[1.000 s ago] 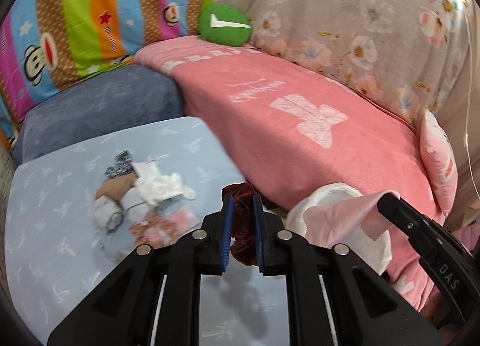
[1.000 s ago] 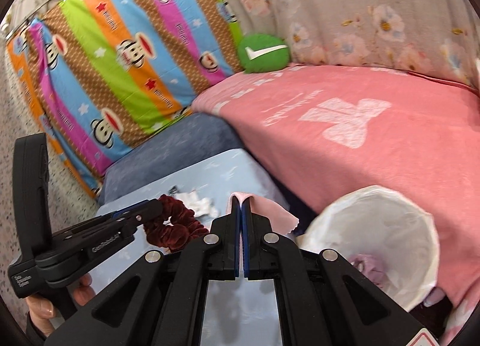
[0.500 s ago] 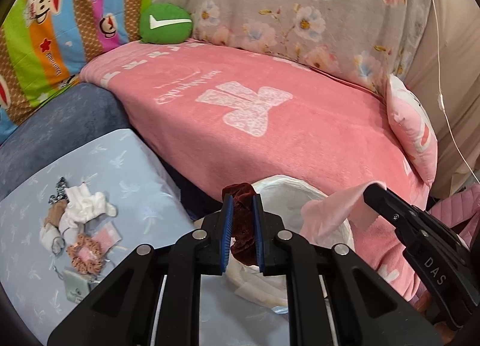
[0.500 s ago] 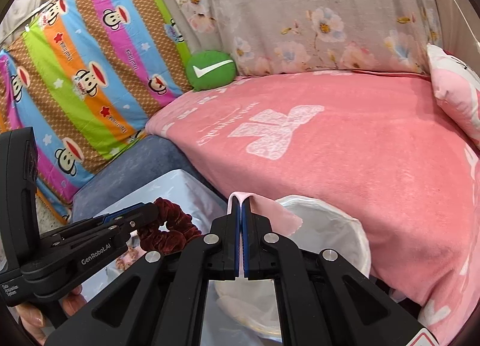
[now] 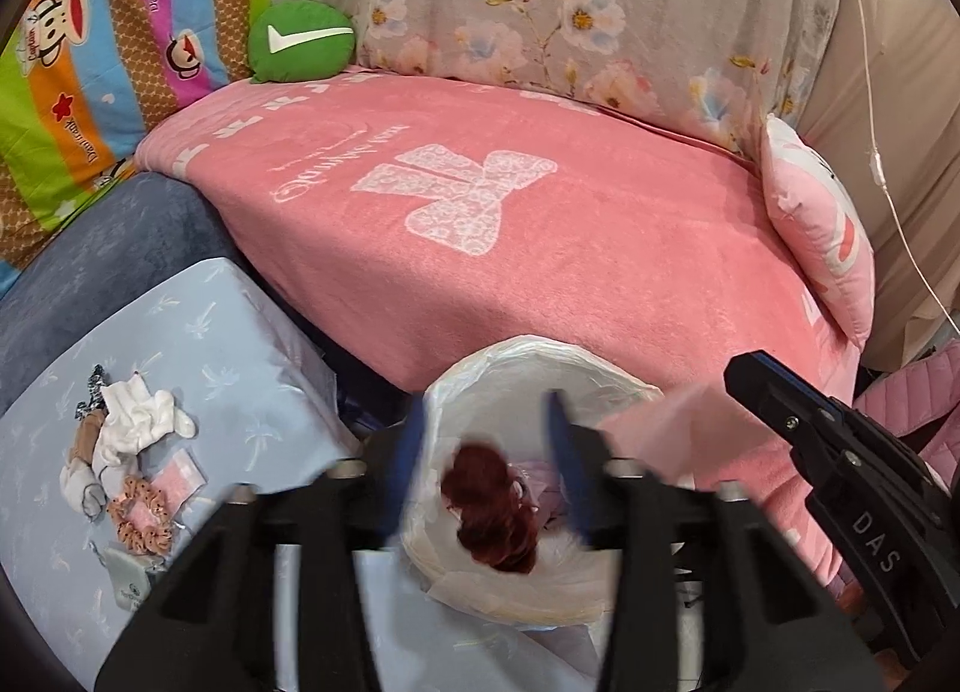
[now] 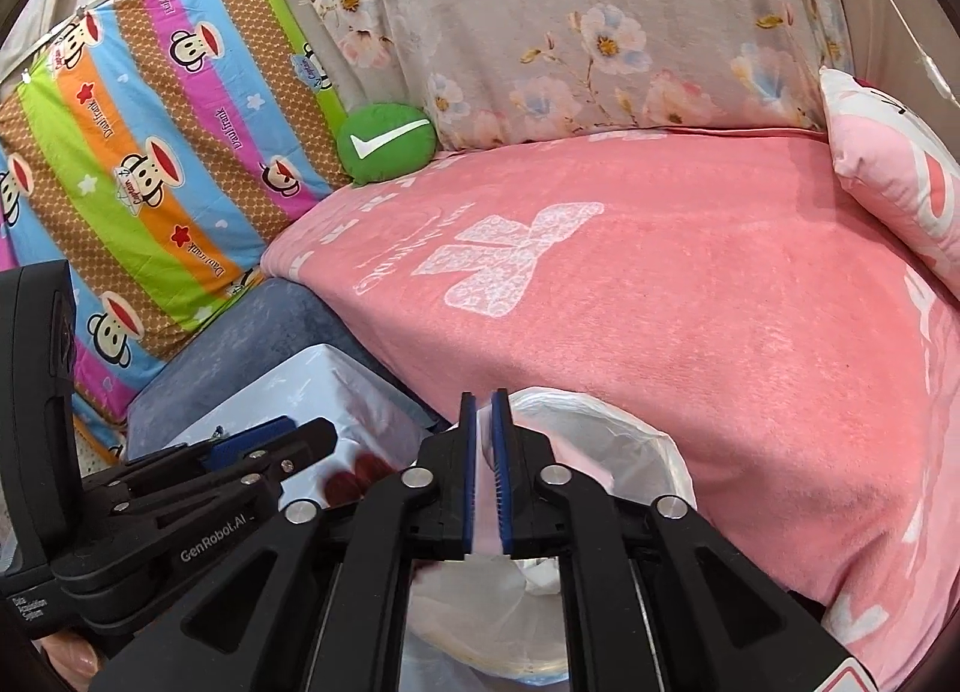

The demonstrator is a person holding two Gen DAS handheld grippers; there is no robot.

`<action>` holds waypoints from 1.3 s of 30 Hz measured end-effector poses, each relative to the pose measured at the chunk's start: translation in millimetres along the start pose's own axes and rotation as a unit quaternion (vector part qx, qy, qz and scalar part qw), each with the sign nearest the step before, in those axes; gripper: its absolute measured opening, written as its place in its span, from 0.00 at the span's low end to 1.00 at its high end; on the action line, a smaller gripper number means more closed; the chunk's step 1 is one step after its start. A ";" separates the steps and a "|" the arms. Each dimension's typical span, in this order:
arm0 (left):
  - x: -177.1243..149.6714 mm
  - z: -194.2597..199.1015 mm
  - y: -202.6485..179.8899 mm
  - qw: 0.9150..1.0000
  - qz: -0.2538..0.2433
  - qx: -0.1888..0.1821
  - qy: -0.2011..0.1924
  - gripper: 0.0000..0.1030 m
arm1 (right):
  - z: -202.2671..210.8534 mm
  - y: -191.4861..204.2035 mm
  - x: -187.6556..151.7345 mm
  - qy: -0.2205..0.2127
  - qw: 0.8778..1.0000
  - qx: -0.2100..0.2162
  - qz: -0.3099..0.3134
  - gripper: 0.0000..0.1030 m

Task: Collect trash
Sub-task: 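Carry scrunchie and pink cloth to the wastebasket and open both tools, then return both tools to the table and grasp the grey pouch with the left tool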

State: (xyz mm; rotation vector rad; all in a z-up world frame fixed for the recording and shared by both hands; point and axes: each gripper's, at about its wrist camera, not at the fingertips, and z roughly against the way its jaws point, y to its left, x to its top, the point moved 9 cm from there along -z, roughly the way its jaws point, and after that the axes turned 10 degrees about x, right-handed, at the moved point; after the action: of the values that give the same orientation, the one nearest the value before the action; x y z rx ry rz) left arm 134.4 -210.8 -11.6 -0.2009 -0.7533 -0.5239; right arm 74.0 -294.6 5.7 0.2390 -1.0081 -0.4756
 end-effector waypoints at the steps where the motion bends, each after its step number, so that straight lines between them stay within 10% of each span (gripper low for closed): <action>1: 1.2 1.5 1.4 1.000 0.003 0.004 -0.006 0.62 | 0.8 -2.0 0.0 -0.002 1.000 -0.003 -0.002 0.20; 39: -30.5 14.5 113.9 0.992 0.104 0.066 -0.001 0.74 | -25.9 93.4 -36.9 0.039 0.997 0.041 0.051 0.39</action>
State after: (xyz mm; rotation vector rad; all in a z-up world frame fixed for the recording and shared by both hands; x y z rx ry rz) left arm 166.4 -96.8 -21.2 -0.1558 -0.7568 -0.2754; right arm 105.1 -195.7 2.3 0.2754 -0.9595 -0.3295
